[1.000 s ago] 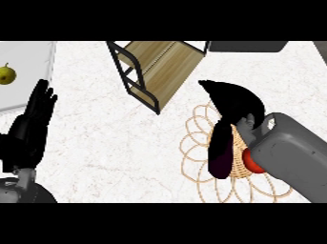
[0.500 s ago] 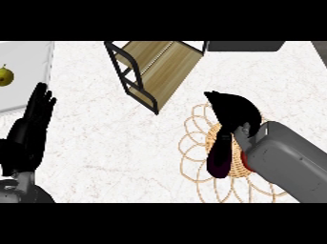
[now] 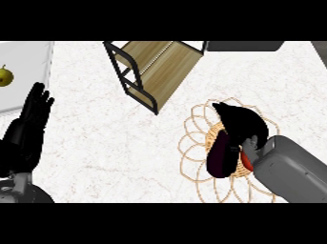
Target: Pick the eggplant from the placemat and place it in the tiered shelf
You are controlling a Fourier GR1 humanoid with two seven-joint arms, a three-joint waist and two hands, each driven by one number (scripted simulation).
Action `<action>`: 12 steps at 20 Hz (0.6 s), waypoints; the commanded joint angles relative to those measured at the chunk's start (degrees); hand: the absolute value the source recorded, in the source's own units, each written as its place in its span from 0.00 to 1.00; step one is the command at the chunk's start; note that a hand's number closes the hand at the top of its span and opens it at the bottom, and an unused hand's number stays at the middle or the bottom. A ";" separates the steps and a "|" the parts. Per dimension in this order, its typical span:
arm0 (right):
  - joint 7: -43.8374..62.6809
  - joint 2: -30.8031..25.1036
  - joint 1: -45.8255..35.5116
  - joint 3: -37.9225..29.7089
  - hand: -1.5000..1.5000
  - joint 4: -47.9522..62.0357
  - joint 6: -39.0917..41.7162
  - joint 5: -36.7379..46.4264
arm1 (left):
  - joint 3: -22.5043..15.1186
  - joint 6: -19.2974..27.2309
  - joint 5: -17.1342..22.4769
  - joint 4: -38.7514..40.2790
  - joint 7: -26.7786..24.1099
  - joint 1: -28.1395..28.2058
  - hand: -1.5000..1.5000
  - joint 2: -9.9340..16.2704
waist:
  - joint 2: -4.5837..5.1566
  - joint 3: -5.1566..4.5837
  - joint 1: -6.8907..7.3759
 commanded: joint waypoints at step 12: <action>-4.14 7.43 6.64 -7.79 0.00 4.93 4.78 14.37 | 1.66 -2.67 -4.21 3.20 -3.35 0.75 0.50 -4.51 | 0.12 0.01 0.17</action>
